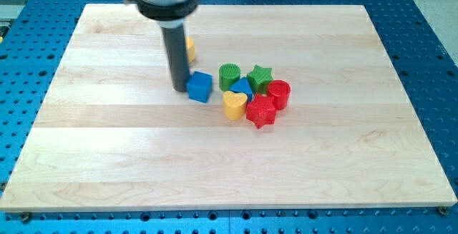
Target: Push the yellow hexagon top to the green circle
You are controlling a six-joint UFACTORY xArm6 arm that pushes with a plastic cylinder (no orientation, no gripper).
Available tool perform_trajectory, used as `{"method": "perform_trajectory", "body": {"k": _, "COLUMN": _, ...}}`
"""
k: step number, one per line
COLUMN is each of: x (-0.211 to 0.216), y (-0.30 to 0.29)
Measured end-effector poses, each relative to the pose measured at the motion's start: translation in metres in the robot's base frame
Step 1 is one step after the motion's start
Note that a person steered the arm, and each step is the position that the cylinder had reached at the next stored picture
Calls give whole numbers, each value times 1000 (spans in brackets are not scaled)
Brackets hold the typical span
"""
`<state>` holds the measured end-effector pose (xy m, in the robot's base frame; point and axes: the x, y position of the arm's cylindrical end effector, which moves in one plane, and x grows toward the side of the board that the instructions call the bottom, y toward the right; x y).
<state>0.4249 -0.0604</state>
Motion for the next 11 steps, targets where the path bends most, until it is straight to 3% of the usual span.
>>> {"method": "perform_trajectory", "body": {"k": 2, "x": 26, "y": -22}}
{"method": "perform_trajectory", "body": {"k": 3, "x": -55, "y": -96}}
{"method": "perform_trajectory", "body": {"k": 4, "x": -99, "y": -39}}
{"method": "perform_trajectory", "body": {"k": 5, "x": -101, "y": 24}}
{"method": "perform_trajectory", "body": {"k": 7, "x": -117, "y": 83}}
{"method": "perform_trajectory", "body": {"k": 9, "x": -91, "y": 87}}
{"method": "perform_trajectory", "body": {"k": 10, "x": -111, "y": 62}}
{"method": "perform_trajectory", "body": {"k": 11, "x": -103, "y": 67}}
